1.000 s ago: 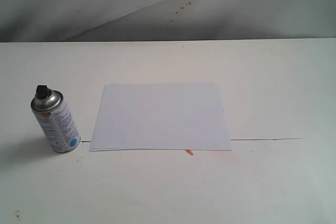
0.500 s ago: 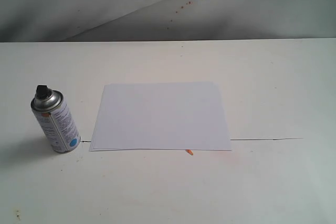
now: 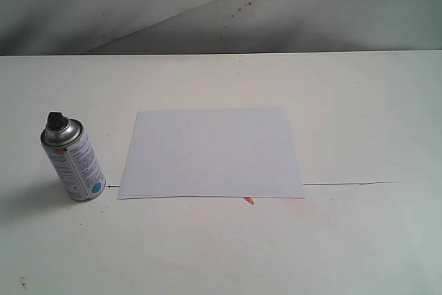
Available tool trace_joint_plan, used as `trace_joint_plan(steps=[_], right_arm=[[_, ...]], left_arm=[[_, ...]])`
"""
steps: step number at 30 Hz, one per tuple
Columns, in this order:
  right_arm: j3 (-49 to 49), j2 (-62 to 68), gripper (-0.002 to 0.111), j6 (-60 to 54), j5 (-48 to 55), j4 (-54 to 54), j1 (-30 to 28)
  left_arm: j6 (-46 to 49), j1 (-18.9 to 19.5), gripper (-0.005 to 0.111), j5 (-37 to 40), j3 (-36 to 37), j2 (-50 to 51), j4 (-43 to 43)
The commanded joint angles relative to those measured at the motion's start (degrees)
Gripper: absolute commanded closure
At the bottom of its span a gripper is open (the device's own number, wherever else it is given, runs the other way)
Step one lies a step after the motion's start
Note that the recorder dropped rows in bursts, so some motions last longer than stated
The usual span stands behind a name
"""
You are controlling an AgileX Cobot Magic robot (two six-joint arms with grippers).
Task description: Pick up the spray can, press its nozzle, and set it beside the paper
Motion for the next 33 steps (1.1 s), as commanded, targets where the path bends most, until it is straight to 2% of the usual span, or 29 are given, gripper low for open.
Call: trace_joint_plan(steps=[1, 6, 9, 13, 15, 18, 24, 28, 33], right_arm=[[0.2, -0.4, 0.108, -0.3, 0.0, -0.6, -0.2], [0.2, -0.4, 0.108, -0.3, 0.0, -0.6, -0.2], [0.2, -0.4, 0.108, -0.3, 0.0, -0.6, -0.2], [0.2, -0.4, 0.108, -0.3, 0.0, -0.6, -0.2], [0.2, -0.4, 0.108, -0.3, 0.0, -0.6, -0.2], [0.2, -0.4, 0.108, -0.3, 0.0, -0.6, -0.2], [0.2, -0.4, 0.108, -0.3, 0.0, -0.6, -0.2], [0.2, -0.4, 0.108, -0.3, 0.0, -0.6, -0.2], [0.2, -0.4, 0.108, -0.3, 0.0, -0.6, -0.2]], left_arm=[[-0.4, 0.1, 0.107, -9.3, 0.2, -0.3, -0.6], [-0.9, 0.1, 0.107, -13.0, 0.2, -0.3, -0.6], [-5.8, 0.1, 0.107, -15.1, -0.9, -0.3, -0.6], [-6.4, 0.1, 0.107, -8.9, -9.2, 0.7, -0.6], [-6.0, 0.1, 0.107, -4.1, -15.0, 4.3, -0.6], [-6.0, 0.1, 0.107, -1.0, -23.1, 12.4, -0.6], [-6.0, 0.1, 0.107, -2.0, -35.9, 27.5, -0.5], [-6.0, 0.1, 0.107, -6.1, -38.1, 35.4, 1.3], [-6.2, 0.1, 0.107, -2.9, -38.1, 43.3, 1.3]])
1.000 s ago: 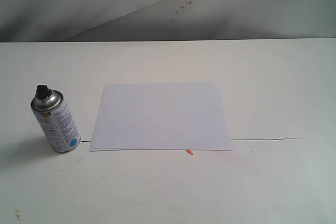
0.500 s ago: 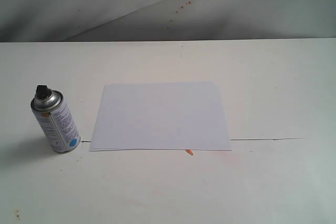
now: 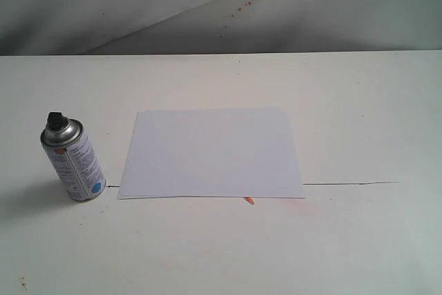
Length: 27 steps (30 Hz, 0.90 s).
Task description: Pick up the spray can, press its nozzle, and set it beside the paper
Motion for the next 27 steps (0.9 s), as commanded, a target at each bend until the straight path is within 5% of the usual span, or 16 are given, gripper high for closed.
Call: trace_joint_plan(steps=[1, 17, 27], right_arm=[[0.2, -0.4, 0.108, -0.3, 0.0, -0.6, -0.2], [0.2, -0.4, 0.108, -0.3, 0.0, -0.6, -0.2], [0.2, -0.4, 0.108, -0.3, 0.0, -0.6, -0.2]], left_arm=[[-1.0, 0.1, 0.107, 2.2, 0.0, 7.1, 0.4], [-2.5, 0.1, 0.107, -0.2, 1.7, 13.9, 0.4], [-2.4, 0.1, 0.107, -32.2, 20.2, 13.9, 0.4]])
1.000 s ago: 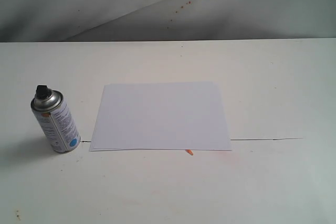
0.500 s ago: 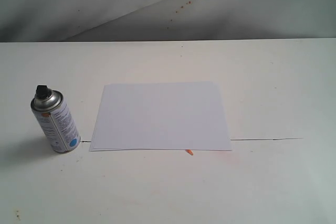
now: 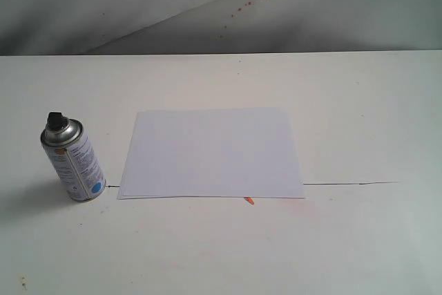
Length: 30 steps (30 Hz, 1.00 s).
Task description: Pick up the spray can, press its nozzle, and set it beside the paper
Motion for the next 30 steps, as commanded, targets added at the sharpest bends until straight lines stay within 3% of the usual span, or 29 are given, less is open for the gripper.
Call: trace_joint_plan(steps=[1, 7, 14, 24, 30], right_arm=[[0.2, -0.4, 0.108, -0.3, 0.0, -0.6, -0.2], [0.2, -0.4, 0.108, -0.3, 0.0, -0.6, -0.2], [0.2, -0.4, 0.108, -0.3, 0.0, -0.6, -0.2], [0.2, -0.4, 0.108, -0.3, 0.0, -0.6, -0.2], [0.2, -0.4, 0.108, -0.3, 0.0, -0.6, -0.2]], left_arm=[[-0.3, 0.1, 0.107, -13.1, 7.9, 0.1, 0.2], [-0.3, 0.1, 0.107, -13.8, 17.5, 0.1, 0.2], [-0.5, 0.1, 0.107, -13.8, 23.8, 3.4, 2.2], [-2.0, 0.1, 0.107, -14.6, 24.1, 12.0, 16.8], [-8.1, 0.1, 0.107, -14.6, 24.1, 15.1, 19.5]])
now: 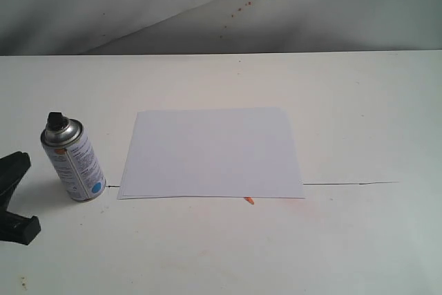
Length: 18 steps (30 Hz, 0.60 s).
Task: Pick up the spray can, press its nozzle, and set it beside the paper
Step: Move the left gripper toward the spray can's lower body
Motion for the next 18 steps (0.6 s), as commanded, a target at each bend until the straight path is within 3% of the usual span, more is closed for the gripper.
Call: trace_joint_plan(steps=[1, 15, 18], right_arm=[[0.2, -0.4, 0.108, -0.3, 0.0, -0.6, -0.2], [0.2, -0.4, 0.108, -0.3, 0.0, -0.6, -0.2], [0.2, -0.4, 0.108, -0.3, 0.0, -0.6, -0.2]], left_arm=[[-4.1, 0.1, 0.107, -0.7, 0.3, 3.0, 2.4], [-8.7, 0.1, 0.107, 0.6, 0.3, 7.2, 2.4], [-8.7, 0.1, 0.107, 4.8, 0.3, 7.2, 1.0]])
